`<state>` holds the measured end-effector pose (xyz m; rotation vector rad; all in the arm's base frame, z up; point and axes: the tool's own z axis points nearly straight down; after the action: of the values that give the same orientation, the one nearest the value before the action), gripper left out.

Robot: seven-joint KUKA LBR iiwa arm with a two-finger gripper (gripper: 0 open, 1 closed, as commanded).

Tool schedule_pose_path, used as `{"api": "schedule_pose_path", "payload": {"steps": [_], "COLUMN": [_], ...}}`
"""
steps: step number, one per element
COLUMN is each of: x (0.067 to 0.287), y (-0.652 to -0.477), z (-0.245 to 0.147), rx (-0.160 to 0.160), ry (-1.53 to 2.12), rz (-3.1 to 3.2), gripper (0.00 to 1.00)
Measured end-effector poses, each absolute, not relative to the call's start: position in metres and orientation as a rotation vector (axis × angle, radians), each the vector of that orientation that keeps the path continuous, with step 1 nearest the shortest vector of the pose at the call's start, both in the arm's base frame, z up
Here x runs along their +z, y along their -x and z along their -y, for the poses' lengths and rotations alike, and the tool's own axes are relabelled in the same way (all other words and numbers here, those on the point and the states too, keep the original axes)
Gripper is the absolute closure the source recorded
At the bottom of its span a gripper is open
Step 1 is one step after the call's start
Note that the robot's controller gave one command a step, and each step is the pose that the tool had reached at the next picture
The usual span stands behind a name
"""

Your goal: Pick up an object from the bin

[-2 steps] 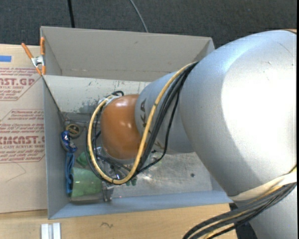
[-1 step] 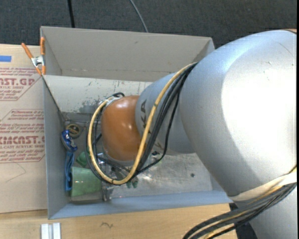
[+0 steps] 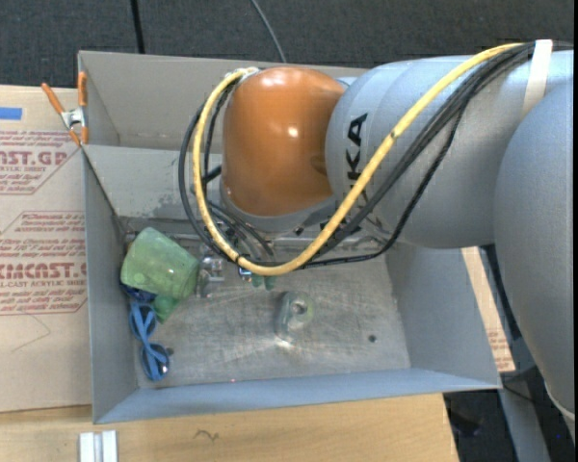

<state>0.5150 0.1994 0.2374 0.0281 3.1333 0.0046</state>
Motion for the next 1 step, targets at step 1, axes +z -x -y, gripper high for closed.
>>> {"api": "schedule_pose_path", "payload": {"steps": [1], "x": [0.1705], "y": [-0.5434], "z": [-0.2076], "rx": [-0.003], "ry": [-0.462], "rz": [-3.110], "gripper": [1.00]}}
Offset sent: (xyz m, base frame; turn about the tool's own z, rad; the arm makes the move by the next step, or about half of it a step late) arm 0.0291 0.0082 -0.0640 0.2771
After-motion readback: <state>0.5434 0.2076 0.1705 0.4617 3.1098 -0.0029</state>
